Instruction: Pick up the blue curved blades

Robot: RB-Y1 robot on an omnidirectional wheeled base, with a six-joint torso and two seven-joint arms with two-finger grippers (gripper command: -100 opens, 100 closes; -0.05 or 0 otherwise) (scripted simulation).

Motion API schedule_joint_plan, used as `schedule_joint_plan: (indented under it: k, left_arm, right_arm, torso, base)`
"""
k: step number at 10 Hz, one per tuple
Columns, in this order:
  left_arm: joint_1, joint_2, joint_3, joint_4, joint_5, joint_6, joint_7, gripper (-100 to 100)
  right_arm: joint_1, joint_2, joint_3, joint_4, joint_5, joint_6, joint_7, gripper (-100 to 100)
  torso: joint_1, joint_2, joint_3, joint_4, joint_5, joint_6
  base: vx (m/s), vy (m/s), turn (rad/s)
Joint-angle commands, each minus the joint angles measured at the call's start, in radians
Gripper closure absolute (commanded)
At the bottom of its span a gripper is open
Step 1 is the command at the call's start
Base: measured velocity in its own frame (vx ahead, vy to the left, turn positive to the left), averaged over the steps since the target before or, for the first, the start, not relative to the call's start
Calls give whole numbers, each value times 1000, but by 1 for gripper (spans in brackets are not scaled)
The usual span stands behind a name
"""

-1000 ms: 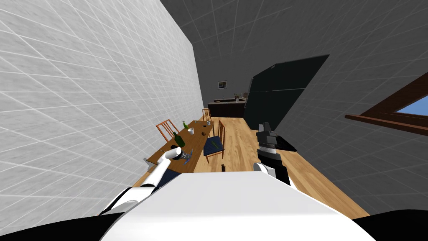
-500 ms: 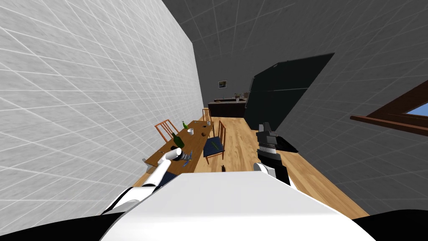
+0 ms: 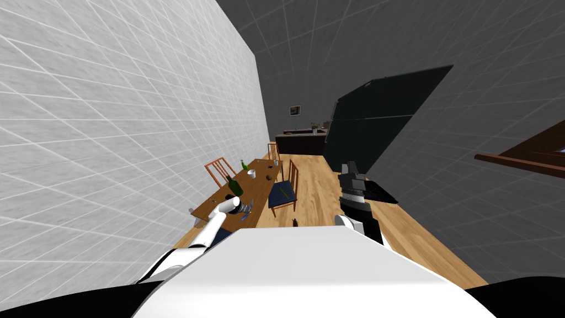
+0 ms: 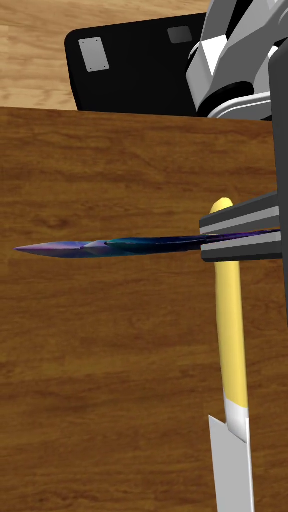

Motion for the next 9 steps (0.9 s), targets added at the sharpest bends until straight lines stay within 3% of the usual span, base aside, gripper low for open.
schedule_joint_plan:
  k: [1,3,4,5,7,8,9]
  left_arm:
    - [0,0,0,0,0,0,0,100]
    - [0,0,0,0,0,0,0,100]
    - [0,0,0,0,0,0,1,0]
    - [-7,19,-12,-23,5,22,37,100]
    - [-14,35,-26,-47,9,44,76,100]
    - [-14,30,-21,-40,9,36,62,100]
    - [-15,31,-22,-41,9,38,66,0]
  right_arm:
    - [0,0,0,0,0,0,0,0]
    - [0,0,0,0,0,0,0,0]
    - [0,0,0,0,0,0,0,0]
    - [0,0,0,0,0,0,0,0]
    - [0,0,0,0,0,0,0,0]
    - [0,0,0,0,0,0,0,0]
    - [0,0,0,0,0,0,0,0]
  torso:
    - [0,0,0,0,0,0]
    - [1,0,0,0,0,0]
    - [1,0,0,0,0,0]
    - [1,0,0,0,0,0]
    - [2,4,3,1,0,1]
    - [3,6,3,1,0,0]
    - [2,4,2,1,0,0]
  base:
    - [0,0,0]
    - [0,0,0]
    - [0,0,0]
    - [-43,14,-117]
    - [-85,38,-87]
    - [-33,17,-11]
    - [-6,3,4]
